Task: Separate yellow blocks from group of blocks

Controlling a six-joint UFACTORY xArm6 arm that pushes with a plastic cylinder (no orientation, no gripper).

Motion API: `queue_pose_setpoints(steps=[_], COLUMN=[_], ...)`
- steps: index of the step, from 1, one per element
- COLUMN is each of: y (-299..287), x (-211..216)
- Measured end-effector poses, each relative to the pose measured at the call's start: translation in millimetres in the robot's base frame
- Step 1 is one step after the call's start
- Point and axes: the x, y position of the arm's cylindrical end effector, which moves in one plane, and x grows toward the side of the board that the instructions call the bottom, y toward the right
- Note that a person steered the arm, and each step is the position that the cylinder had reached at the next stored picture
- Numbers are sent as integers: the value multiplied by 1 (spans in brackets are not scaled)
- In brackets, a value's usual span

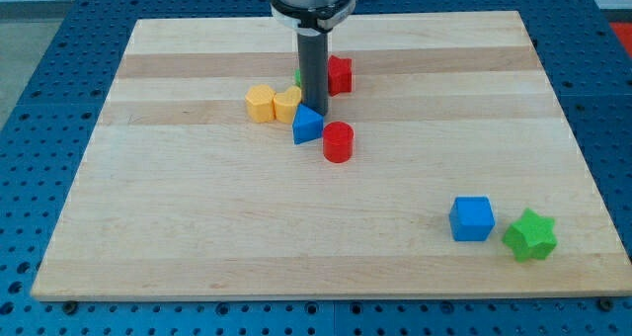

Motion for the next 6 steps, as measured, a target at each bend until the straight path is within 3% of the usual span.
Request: queue_pose_setpoints(steps=[4, 6], y=[-29, -88], x=[24, 24])
